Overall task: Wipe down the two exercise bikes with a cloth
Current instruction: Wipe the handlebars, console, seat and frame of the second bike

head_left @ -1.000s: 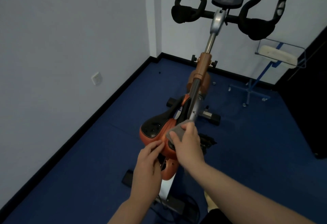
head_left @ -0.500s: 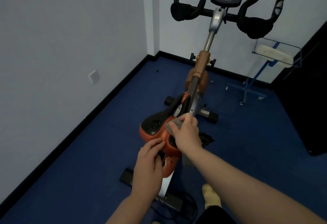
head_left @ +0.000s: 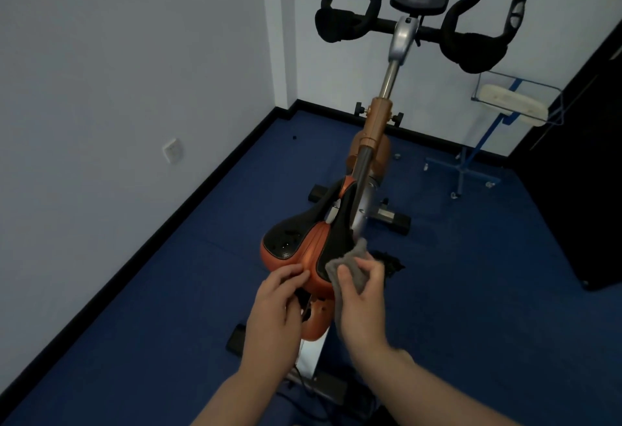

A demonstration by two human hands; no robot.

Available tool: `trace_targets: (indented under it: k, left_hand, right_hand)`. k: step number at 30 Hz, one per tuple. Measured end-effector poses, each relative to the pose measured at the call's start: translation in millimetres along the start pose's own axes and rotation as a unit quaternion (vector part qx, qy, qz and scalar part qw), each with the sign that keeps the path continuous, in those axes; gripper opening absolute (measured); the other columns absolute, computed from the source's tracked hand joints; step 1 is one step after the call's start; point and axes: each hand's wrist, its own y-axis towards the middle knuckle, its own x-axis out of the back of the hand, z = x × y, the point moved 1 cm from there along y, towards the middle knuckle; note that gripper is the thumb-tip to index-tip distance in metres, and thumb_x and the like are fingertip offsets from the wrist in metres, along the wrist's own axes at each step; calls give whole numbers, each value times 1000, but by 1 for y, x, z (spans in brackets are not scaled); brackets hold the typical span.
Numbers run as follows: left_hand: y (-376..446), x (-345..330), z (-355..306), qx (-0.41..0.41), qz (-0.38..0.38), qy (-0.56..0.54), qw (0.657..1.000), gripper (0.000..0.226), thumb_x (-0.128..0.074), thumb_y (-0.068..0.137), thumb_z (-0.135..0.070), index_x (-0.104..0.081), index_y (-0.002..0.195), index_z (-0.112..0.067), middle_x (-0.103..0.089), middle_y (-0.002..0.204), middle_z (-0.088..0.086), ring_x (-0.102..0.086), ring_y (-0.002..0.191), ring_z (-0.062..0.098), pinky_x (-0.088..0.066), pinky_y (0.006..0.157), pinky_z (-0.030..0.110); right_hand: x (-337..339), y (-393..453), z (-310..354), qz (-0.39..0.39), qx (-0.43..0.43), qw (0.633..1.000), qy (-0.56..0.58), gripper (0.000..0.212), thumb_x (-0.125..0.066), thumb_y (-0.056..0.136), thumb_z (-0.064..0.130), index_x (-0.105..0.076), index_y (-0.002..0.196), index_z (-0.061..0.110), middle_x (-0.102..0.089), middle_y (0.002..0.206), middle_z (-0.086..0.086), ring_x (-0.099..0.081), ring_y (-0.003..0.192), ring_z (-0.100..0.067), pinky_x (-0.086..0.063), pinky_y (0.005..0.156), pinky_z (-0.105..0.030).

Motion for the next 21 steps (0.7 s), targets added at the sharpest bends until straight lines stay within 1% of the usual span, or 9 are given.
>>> trace_targets:
  k: [1, 3, 5, 7, 9, 13, 15, 19, 21]
  left_hand:
    - [-1, 0, -1, 1, 0, 1, 1000, 49, -52, 90, 11, -68, 120, -23, -53, 129, -19, -49, 122, 1, -46, 103, 29]
    - [-1, -1, -2, 1, 4, 8, 1000, 48, -52, 91, 9, -66, 121, -26, -51, 129, -22, -50, 121, 0, -47, 99, 25]
    - [0, -1, -3, 1, 3, 16, 1000, 44, -54, 92, 5, -66, 120, -26, -51, 127, -24, -49, 119, -2, -44, 97, 15]
    - [2, -1, -4, -5, -5, 23, 1000, 37, -55, 93, 2, -67, 118, -24, -53, 124, -22, -50, 118, -2, -38, 93, 5]
    - [2, -1, -7, -6, -14, 13, 1000, 34, -56, 94, -1, -66, 116, -24, -55, 121, -21, -51, 116, -2, -35, 92, 2]
    - [8, -4, -13, -16, -10, 9, 1000, 31, -56, 95, -5, -66, 116, -25, -58, 116, -17, -51, 114, 0, -34, 94, 3]
    - [13, -6, -18, -24, -12, 13, 1000, 29, -58, 95, -7, -66, 116, -25, -60, 115, -16, -51, 114, -1, -37, 95, 7]
    - [25, -14, -27, -33, -22, 14, 999, 27, -60, 93, -9, -68, 111, -28, -61, 108, -20, -50, 109, -4, -44, 92, 21]
    - [28, -19, -29, -22, -44, 21, 999, 23, -64, 92, -11, -70, 107, -27, -62, 104, -22, -50, 106, -6, -47, 88, 23]
  right_hand:
    - [-5, -5, -3, -21, -5, 1000, 9, 14, -56, 97, 21, -47, 103, 30, -47, 136, 8, -48, 112, 7, -42, 87, -9]
    - [-11, 2, 5, -42, -45, 998, 33, 12, -53, 98, 24, -45, 103, 32, -52, 128, 2, -54, 109, -6, -48, 94, -26]
    - [-11, 17, 19, -55, -95, 993, 46, 13, -50, 100, 28, -43, 111, 28, -55, 119, -5, -58, 101, -16, -51, 89, -39]
    - [-12, 16, 19, -66, -98, 992, 43, 21, -49, 100, 29, -38, 118, 29, -53, 119, -5, -57, 95, -13, -49, 74, -29]
    - [-16, 1, 14, -48, -81, 995, 14, 30, -50, 99, 31, -31, 122, 38, -49, 125, -3, -55, 100, -10, -44, 70, -21]
    - [-13, 24, 23, -3, -81, 996, -27, 45, -48, 101, 34, -30, 142, 35, -47, 137, -3, -51, 121, -20, -45, 102, -39]
    - [-13, 37, 30, 19, -100, 994, -42, 48, -45, 102, 36, -30, 147, 30, -47, 141, -5, -49, 126, -23, -40, 108, -46]
    - [-10, 24, 18, 84, -55, 975, -199, 67, -41, 101, 42, -9, 156, 22, -13, 162, 2, -18, 147, -22, -20, 120, -45]
    - [-3, 45, 22, 110, -99, 977, -156, 56, -42, 102, 40, -25, 152, 20, -35, 153, -5, -36, 138, -24, -29, 116, -46]
